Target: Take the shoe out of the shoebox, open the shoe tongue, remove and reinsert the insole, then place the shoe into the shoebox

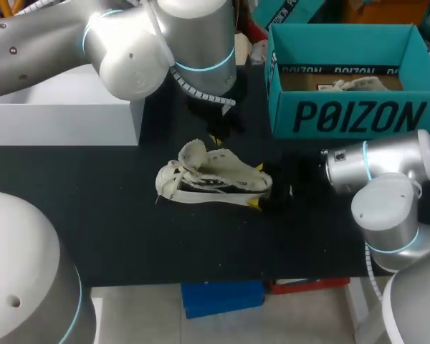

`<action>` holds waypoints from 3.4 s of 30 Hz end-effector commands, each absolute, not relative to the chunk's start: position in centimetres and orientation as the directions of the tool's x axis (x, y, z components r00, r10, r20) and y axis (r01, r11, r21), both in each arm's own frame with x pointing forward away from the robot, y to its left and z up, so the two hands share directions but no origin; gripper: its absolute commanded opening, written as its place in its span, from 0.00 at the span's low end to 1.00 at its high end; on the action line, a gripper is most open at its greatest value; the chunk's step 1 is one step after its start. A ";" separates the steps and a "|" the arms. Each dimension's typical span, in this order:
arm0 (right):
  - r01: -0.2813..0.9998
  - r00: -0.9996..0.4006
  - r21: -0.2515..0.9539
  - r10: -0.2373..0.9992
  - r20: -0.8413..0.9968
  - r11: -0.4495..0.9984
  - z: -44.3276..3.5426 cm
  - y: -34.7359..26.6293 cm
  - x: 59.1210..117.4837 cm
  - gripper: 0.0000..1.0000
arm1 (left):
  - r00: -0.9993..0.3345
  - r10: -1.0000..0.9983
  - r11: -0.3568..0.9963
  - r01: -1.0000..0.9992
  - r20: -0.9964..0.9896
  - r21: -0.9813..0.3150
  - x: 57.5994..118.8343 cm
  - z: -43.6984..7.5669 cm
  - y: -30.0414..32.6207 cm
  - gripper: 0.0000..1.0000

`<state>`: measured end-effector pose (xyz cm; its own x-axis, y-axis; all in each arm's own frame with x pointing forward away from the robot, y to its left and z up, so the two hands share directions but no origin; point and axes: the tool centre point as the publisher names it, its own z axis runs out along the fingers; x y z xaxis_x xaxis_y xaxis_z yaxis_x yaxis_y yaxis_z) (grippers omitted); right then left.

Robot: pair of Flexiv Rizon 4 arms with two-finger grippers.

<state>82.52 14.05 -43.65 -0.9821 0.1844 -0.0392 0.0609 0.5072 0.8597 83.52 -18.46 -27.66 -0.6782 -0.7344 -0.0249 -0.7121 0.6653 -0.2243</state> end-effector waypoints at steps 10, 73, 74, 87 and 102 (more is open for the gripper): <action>0.063 -0.982 0.858 0.186 -0.039 0.510 -43.8 14.2 82.5 0.00 | -0.965 -0.037 0.928 -0.130 0.259 -0.349 82.0 -27.8 -17.4 0.00; 0.063 -0.982 0.858 0.186 -0.039 0.510 -43.8 14.2 82.5 0.00 | -0.917 0.332 0.931 0.281 0.220 -0.235 83.4 -37.6 -19.4 0.00; 0.063 -0.982 0.858 0.186 -0.039 0.510 -43.8 14.2 82.5 0.00 | -0.917 0.330 0.932 0.278 0.226 -0.231 83.3 -37.9 -19.4 0.00; 0.063 -0.982 0.858 0.186 -0.039 0.510 -43.8 14.2 82.5 0.00 | -0.899 0.343 0.926 0.276 0.271 -0.256 81.5 -40.7 -20.3 0.00; 0.063 -0.982 0.858 0.186 -0.039 0.510 -43.8 14.2 82.5 0.00 | -0.886 0.352 0.923 0.276 0.302 -0.267 79.8 -42.8 -20.9 0.00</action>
